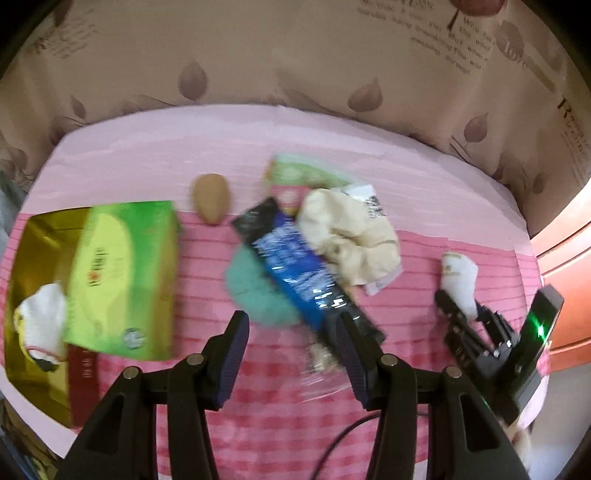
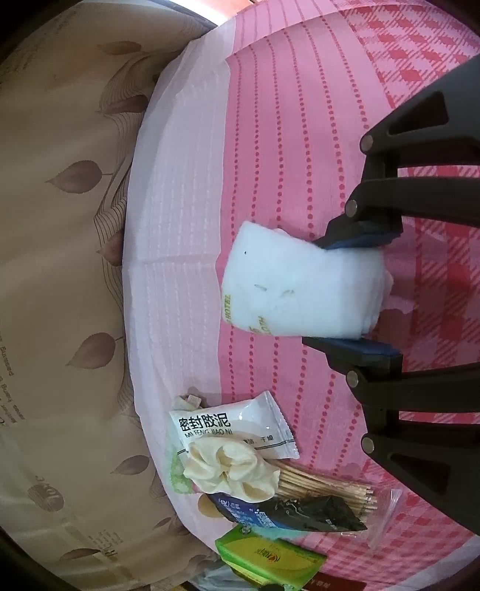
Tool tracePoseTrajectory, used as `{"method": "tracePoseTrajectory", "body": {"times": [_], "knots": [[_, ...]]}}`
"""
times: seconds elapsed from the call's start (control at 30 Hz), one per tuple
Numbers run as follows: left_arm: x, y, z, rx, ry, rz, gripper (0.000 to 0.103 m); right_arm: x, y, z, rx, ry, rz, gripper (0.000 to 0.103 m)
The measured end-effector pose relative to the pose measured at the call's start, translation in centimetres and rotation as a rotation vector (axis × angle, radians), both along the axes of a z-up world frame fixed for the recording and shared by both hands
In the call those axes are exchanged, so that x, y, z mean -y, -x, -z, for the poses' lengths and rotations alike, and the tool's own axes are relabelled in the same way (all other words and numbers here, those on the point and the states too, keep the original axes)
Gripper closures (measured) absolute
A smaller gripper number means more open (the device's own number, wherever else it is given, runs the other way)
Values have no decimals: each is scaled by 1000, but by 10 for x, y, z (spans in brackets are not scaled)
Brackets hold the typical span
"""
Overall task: Organize soft objects
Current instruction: 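Grasp the blue-black protein pouch with the left gripper and lift it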
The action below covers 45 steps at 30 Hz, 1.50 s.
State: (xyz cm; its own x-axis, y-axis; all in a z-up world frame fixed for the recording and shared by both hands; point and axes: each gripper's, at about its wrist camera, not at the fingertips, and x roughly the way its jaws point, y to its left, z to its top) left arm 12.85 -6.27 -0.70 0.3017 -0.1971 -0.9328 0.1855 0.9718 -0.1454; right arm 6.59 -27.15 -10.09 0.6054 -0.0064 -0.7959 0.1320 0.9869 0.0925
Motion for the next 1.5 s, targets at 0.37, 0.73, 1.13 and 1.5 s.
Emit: {"method": "tracePoseTrajectory", "body": {"times": [0.37, 0.73, 1.13, 1.5], "knots": [[13, -31, 41, -147, 9, -129, 53, 10, 2, 1, 21, -90, 4, 64], [33, -48, 56, -157, -65, -144, 52, 21, -2, -9, 34, -155, 7, 64], [26, -30, 43, -84, -93, -12, 59, 26, -1, -9, 44, -200, 16, 64], [15, -5, 23, -30, -112, 83, 62, 26, -1, -9, 44, -199, 16, 64]]}}
